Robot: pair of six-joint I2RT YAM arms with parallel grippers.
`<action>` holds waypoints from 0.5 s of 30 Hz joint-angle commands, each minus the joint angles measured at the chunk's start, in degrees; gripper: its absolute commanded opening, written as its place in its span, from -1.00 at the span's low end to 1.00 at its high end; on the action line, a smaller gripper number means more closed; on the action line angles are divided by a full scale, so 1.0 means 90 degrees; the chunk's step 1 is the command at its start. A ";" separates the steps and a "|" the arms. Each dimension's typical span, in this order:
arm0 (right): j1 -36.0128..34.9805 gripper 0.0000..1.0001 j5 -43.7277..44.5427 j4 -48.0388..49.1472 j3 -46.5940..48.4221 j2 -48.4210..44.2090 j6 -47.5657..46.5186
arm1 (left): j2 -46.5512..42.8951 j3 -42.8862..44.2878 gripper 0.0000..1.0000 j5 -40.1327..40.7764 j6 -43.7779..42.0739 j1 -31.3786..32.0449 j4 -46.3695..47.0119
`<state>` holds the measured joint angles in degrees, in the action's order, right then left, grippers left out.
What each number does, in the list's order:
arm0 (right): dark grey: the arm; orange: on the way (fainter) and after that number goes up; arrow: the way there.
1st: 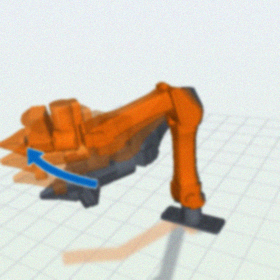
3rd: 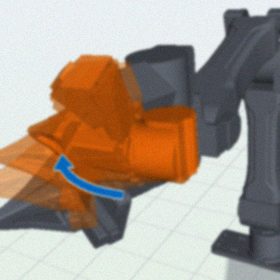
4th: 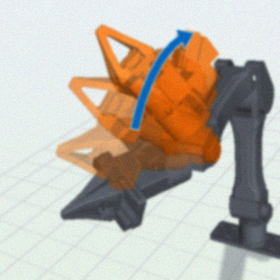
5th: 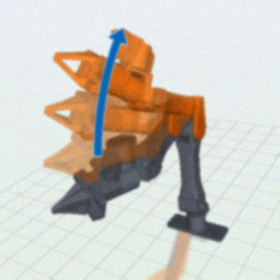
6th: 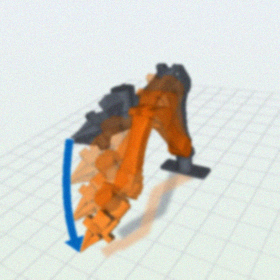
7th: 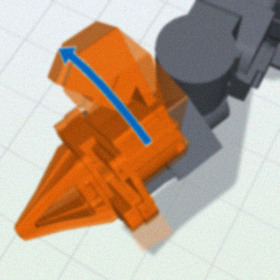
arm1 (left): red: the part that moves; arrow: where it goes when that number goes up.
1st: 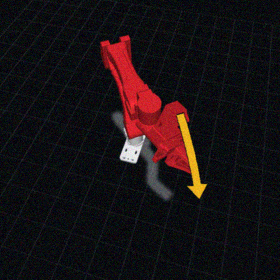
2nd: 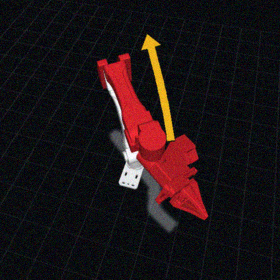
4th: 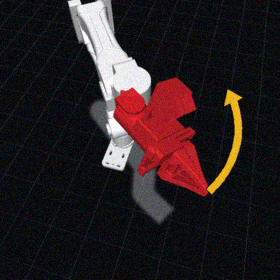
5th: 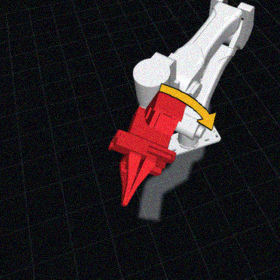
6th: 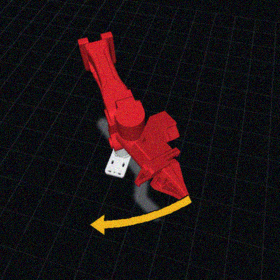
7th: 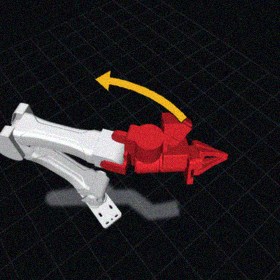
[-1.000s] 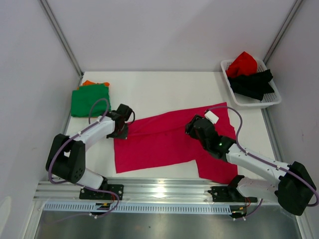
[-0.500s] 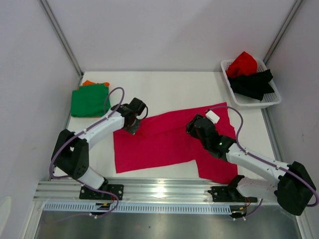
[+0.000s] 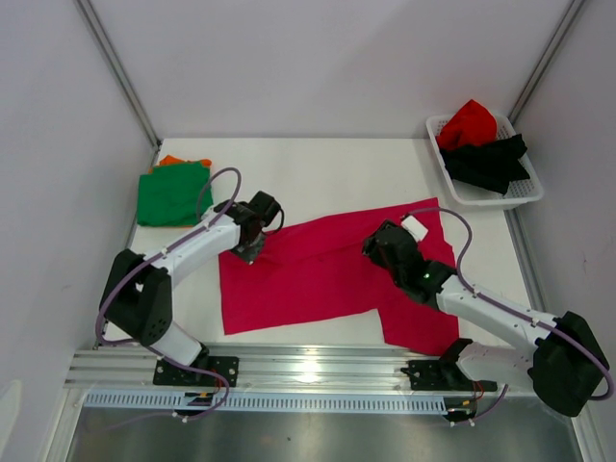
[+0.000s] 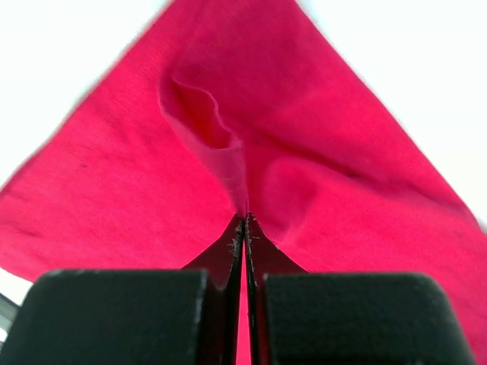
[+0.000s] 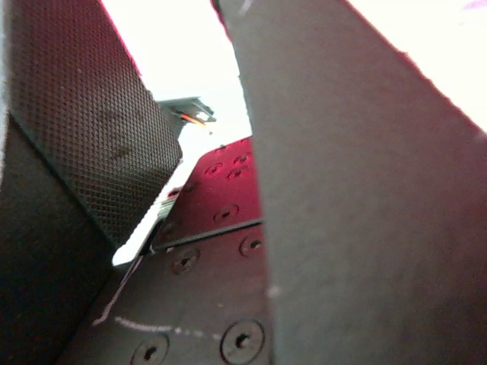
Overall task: Fold and stack the t-shirts
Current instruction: Fold the flattened tshirt in 1/3 of the way
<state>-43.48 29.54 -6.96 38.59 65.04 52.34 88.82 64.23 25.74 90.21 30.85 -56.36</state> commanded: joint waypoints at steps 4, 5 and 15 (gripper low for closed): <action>0.0485 -0.02 0.0748 -0.0915 -0.0517 -0.0204 0.2493 | -0.0425 0.0012 -0.98 0.0636 0.0240 -0.0010 -0.0398; 0.0544 -0.02 0.0857 -0.1080 -0.0615 -0.0234 0.3085 | -0.0483 0.0002 -0.97 0.0656 0.0250 -0.0010 -0.0408; 0.1082 -0.02 0.0586 -0.1991 -0.1064 -0.0224 0.4858 | -0.0542 -0.0066 -0.96 0.0773 0.0045 -0.0088 -0.0350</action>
<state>-33.85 34.52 -22.94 30.48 63.72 89.27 85.71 64.07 30.33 90.98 30.57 -59.29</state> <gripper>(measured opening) 0.495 0.019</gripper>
